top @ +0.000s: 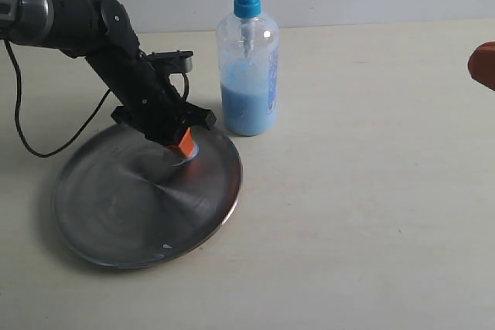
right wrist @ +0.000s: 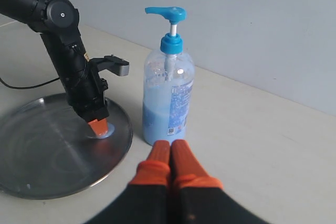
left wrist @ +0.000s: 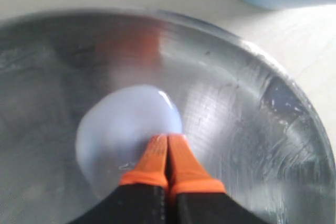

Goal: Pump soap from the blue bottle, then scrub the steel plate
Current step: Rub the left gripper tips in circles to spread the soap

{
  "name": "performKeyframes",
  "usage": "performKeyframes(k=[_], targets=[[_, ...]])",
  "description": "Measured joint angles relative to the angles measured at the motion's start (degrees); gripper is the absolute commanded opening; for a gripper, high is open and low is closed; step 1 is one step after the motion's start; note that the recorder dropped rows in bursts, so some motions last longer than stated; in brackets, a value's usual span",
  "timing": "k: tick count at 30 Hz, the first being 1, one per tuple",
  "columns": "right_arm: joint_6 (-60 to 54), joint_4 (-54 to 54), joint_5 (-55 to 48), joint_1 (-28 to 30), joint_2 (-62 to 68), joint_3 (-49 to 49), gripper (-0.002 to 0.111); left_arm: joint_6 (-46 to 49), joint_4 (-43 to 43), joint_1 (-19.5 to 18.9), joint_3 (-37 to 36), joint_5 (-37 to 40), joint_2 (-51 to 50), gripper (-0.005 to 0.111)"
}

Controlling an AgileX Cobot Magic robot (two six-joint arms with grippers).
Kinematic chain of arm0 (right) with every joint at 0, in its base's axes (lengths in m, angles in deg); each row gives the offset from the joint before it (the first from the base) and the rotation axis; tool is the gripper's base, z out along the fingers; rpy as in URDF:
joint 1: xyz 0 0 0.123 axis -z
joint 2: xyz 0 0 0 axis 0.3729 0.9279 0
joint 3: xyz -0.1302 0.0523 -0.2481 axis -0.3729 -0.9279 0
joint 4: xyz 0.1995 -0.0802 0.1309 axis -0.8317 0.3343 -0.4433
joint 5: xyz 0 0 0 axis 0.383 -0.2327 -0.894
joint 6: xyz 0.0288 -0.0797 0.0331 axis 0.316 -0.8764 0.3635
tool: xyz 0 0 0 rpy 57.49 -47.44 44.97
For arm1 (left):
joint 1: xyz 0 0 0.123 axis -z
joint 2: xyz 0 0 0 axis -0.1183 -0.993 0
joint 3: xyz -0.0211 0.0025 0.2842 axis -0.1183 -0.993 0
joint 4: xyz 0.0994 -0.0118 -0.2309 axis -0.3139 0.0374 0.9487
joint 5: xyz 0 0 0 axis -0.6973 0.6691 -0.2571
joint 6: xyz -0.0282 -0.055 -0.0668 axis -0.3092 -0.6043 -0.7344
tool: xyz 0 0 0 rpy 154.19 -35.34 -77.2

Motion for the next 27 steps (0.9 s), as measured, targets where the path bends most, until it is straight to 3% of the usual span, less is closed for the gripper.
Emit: performKeyframes(k=[16, 27], targets=[[0.0, 0.0, 0.0, 0.0, 0.0, 0.0, 0.0, 1.3, 4.1, 0.0, 0.4, -5.9, -1.5, 0.0], [0.0, 0.0, 0.0, 0.0, 0.0, 0.0, 0.0, -5.3, -9.0, -0.6, 0.9, -4.8, -1.2, 0.0]])
